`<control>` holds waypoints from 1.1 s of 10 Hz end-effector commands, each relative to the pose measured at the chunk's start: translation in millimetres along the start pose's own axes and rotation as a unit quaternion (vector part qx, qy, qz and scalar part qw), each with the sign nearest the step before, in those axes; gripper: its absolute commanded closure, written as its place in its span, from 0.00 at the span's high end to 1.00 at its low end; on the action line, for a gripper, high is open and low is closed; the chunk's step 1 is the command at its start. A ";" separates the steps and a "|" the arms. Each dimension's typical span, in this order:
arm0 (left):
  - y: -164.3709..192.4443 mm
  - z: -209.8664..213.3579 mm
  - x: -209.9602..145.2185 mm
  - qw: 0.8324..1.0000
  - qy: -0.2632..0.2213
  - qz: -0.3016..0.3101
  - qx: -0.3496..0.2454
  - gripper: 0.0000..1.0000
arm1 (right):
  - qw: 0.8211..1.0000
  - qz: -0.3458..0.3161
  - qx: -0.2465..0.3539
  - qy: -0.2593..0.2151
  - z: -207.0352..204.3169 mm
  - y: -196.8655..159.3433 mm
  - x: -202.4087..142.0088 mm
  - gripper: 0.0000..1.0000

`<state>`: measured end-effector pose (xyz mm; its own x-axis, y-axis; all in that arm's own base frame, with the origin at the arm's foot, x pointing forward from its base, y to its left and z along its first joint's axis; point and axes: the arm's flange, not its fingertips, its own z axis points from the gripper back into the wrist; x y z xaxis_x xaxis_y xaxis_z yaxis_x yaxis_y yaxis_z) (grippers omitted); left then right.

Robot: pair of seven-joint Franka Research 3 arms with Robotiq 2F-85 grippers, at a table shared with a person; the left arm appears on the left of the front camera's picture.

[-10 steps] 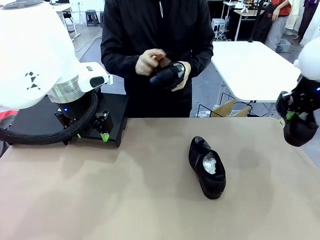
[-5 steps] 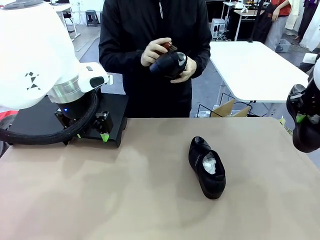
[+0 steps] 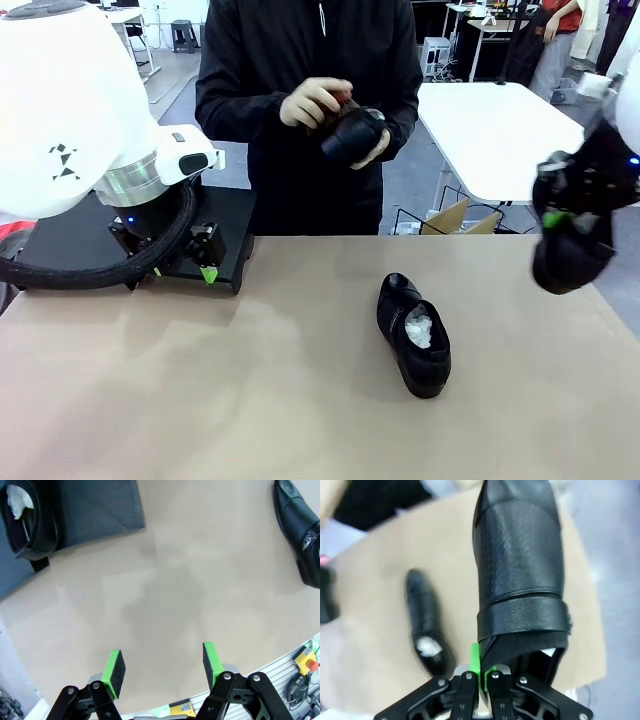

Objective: Organize the shoes by placing them on the stand.
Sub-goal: Pick up one Shoe and place it in the middle of the table.

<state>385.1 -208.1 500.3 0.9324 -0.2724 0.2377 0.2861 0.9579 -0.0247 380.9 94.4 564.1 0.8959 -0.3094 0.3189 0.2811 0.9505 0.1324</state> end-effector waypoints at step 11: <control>0.9 0.5 0.0 1.000 -0.006 0.002 0.001 0.81 | 0.990 0.141 0.015 -0.015 2.1 202.6 -147.2 0.00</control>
<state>385.0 -208.3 500.3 0.9322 -0.2728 0.2379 0.2865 0.9578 -0.0240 284.6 317.1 550.3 0.9292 -0.0468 0.3667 0.0241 0.9975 0.0661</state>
